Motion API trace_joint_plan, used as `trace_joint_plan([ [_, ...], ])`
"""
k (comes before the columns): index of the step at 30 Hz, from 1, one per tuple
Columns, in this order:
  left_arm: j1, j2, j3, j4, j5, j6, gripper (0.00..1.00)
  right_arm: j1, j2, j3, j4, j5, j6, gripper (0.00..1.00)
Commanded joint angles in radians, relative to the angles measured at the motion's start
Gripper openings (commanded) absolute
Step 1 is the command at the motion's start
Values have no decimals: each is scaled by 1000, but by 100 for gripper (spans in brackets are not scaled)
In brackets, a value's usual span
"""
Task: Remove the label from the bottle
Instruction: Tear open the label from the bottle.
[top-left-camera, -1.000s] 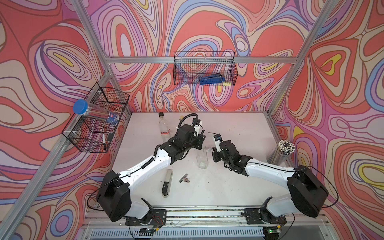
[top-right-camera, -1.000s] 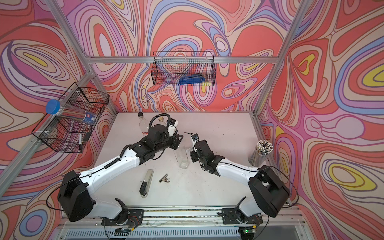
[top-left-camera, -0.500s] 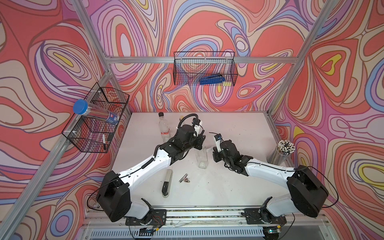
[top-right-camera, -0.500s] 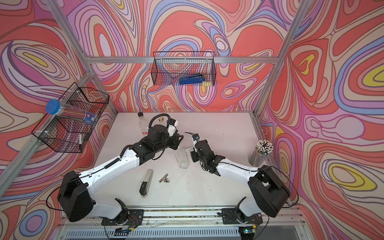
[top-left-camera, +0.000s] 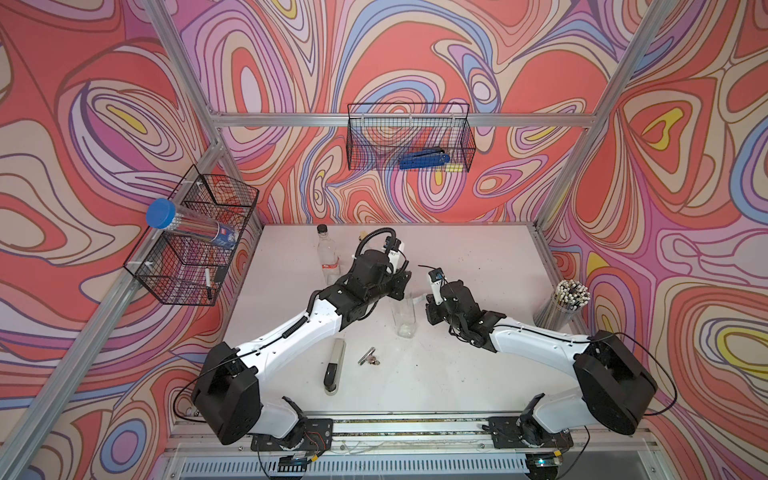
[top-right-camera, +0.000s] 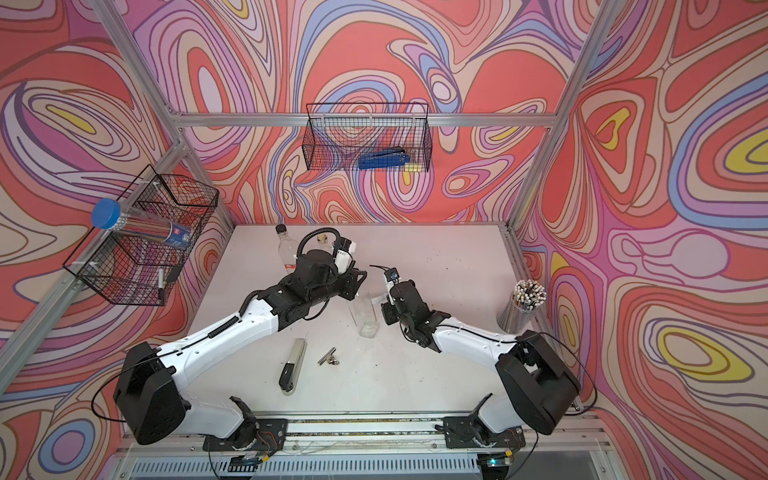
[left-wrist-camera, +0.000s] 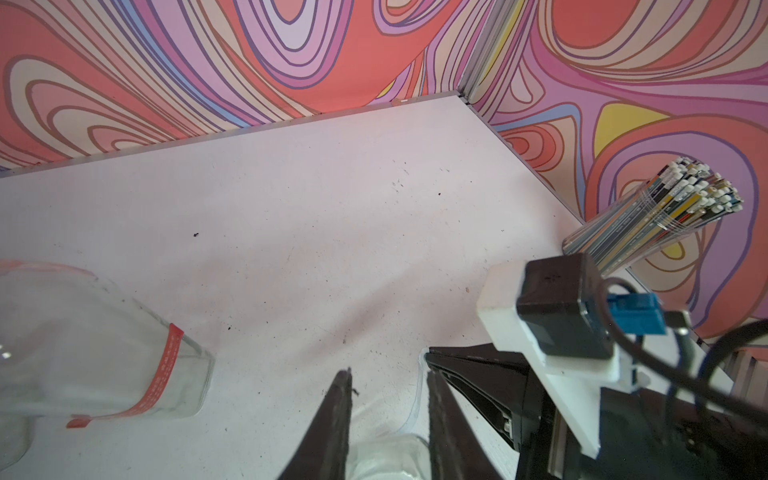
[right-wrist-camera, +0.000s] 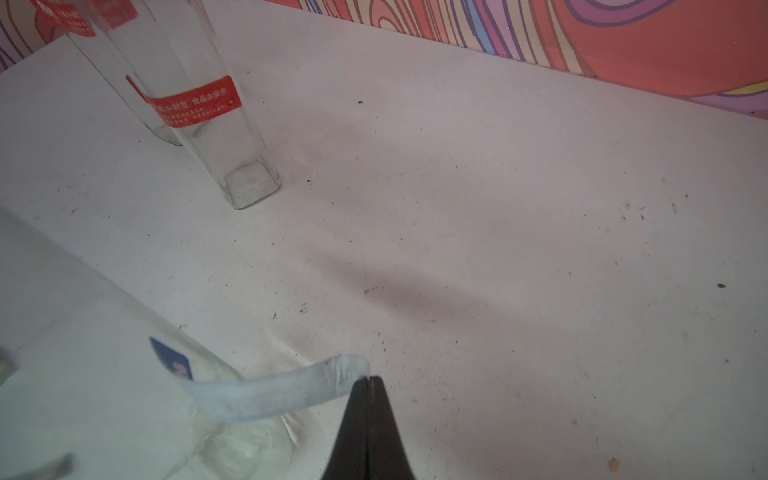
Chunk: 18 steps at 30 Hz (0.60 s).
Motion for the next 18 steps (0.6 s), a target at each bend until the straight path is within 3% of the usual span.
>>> trace_joint_plan([
  [1,-8,-18,-27,-35,27,3,0,-6,-5,-2,6,4,-6,0],
  [18,-18,-44,-59,-7,44,24,0,-12,39,40,16,9,-43,0],
])
